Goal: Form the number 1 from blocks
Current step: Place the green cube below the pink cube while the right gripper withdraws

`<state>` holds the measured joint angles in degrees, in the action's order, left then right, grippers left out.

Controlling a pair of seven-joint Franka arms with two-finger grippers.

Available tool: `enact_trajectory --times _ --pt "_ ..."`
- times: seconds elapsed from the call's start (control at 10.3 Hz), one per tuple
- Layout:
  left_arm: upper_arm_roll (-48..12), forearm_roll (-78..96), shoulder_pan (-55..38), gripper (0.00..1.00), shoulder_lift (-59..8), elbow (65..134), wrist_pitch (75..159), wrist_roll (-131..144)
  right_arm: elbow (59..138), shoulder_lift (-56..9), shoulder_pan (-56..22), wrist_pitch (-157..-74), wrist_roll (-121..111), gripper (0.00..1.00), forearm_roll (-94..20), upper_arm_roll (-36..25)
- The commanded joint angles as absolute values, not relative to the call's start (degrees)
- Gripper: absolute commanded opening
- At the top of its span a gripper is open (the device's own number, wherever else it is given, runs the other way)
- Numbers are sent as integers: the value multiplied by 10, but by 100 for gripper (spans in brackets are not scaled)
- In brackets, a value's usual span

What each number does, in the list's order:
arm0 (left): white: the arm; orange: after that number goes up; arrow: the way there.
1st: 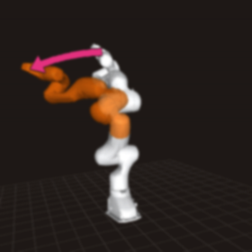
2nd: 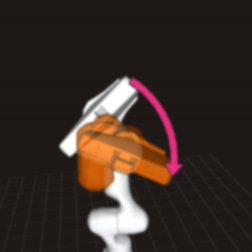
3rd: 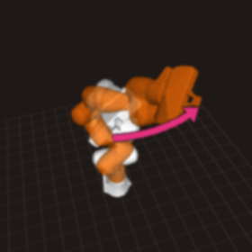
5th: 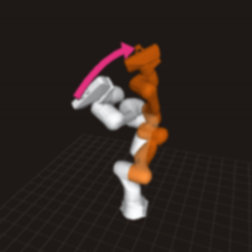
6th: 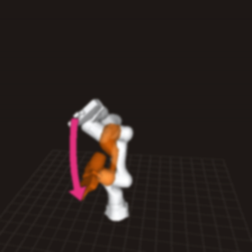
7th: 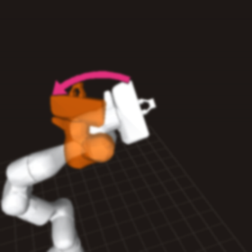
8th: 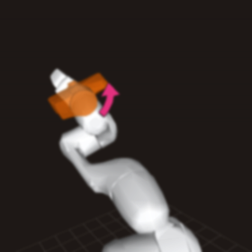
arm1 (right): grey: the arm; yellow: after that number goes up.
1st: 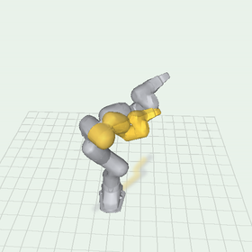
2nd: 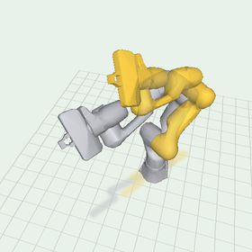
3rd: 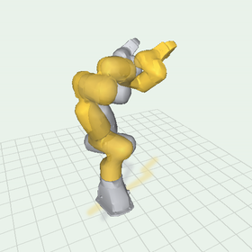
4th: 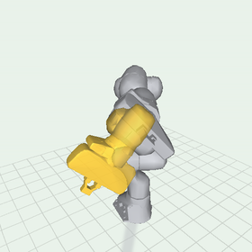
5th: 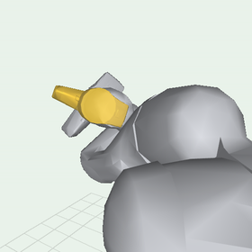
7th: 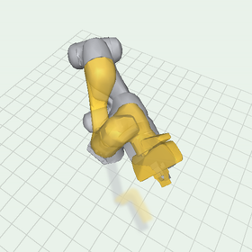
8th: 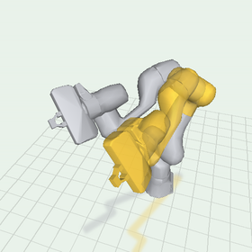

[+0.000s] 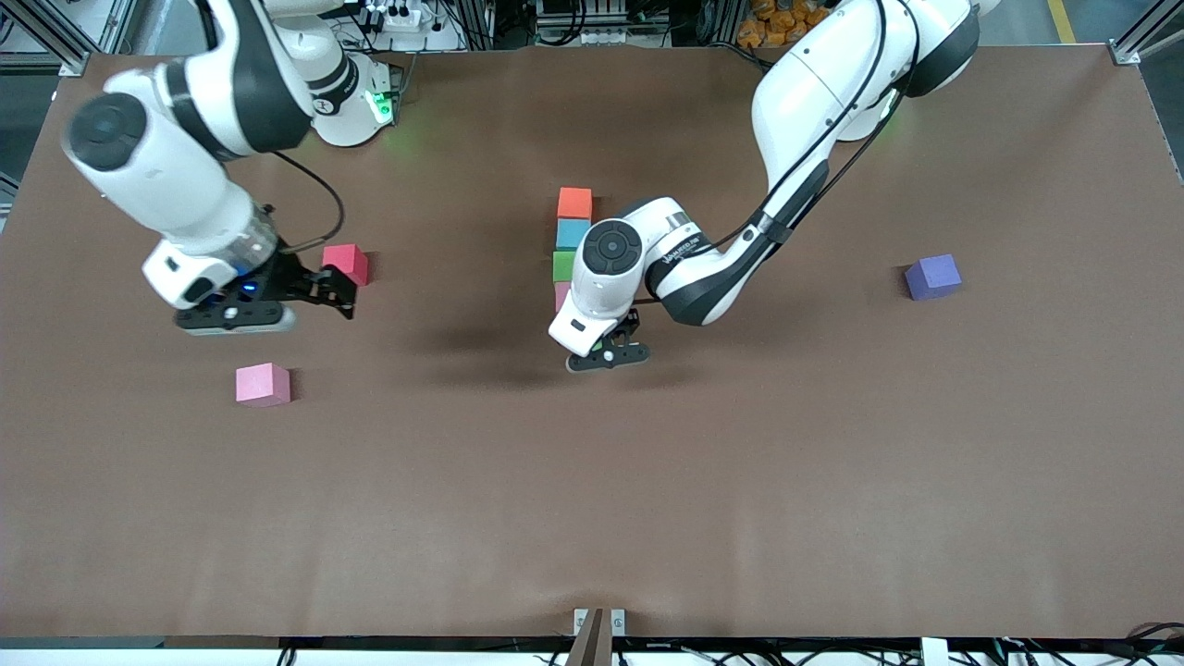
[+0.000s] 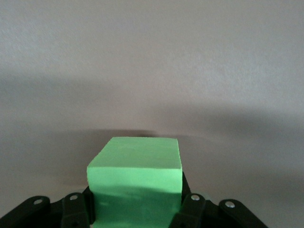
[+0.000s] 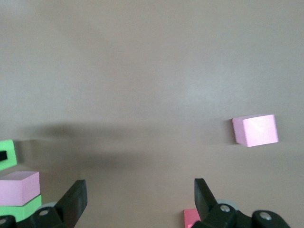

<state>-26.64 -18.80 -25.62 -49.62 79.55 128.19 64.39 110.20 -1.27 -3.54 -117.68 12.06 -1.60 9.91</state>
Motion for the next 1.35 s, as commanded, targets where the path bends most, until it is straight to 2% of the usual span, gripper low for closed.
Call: enact_trajectory --times 0.0,0.29,0.68,0.97,1.06,1.16,1.26 --pt "-253 -171 -281 0 -510 765 1265 628 1031 -10 -11 -1100 119 100 -4 114" --pt "-216 -171 -321 0 -535 737 1265 628 978 -14 16 -1052 45 100 27 111" --pt "-211 -171 -335 0 -539 736 1267 628 945 -15 18 -1013 -82 100 25 33" --pt "-211 -171 -336 0 -539 737 1267 628 898 -17 25 -953 -90 100 26 25" --pt "-210 -171 -336 87 -539 737 1267 630 897 -17 23 -952 -90 100 25 23" --pt "-210 -172 -342 100 -538 739 1267 633 897 -16 24 -946 -90 100 25 22" --pt "-203 -172 -344 100 -538 739 1267 632 897 -16 24 -939 -91 100 26 22"
